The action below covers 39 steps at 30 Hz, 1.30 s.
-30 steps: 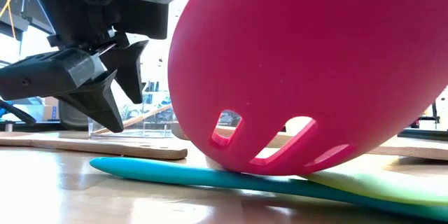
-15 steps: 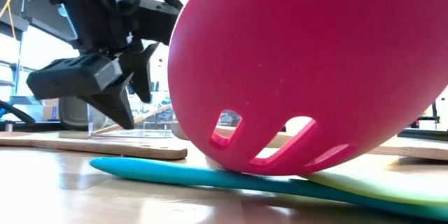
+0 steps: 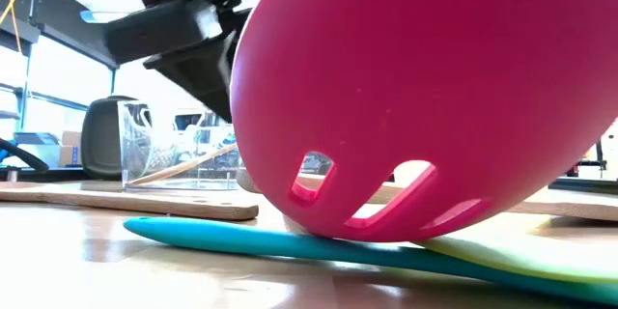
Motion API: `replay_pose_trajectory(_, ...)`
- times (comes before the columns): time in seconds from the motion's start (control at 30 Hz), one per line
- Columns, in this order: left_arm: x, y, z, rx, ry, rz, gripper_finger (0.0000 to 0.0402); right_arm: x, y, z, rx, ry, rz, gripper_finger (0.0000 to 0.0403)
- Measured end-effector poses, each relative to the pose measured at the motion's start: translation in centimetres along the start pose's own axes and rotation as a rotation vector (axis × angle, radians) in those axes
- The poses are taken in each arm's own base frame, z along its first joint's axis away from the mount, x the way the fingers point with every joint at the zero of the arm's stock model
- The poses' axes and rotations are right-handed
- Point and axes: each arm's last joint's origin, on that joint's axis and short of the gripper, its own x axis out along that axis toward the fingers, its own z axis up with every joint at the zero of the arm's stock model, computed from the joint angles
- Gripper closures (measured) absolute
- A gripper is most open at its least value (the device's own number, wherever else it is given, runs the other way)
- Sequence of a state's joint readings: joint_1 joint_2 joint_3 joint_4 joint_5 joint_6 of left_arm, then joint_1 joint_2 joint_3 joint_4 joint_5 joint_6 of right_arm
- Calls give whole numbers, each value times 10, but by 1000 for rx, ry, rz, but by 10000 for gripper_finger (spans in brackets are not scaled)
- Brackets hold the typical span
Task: Pick & Place Kitchen Items
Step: Put the wooden spork into the left transparent bin
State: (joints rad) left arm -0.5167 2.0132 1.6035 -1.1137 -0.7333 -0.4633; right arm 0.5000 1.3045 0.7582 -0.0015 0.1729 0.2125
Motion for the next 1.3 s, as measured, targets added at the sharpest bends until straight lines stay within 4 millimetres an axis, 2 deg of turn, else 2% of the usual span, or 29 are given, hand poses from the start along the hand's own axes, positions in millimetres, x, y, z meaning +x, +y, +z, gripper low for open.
replay_pose_trajectory(0.23,-1,0,5,-12,-46,9,119,41,16,-32,-65,133,-18,209)
replay_pose_trajectory(0.53,-2,-1,8,-35,-67,-1,119,72,16,-61,-177,230,-30,209)
replay_pose_trajectory(1.13,-2,-2,9,-47,-71,-6,119,77,18,-63,-130,228,20,209)
replay_pose_trajectory(1.3,-2,-2,9,-50,-73,-11,119,86,18,-74,-154,270,20,209)
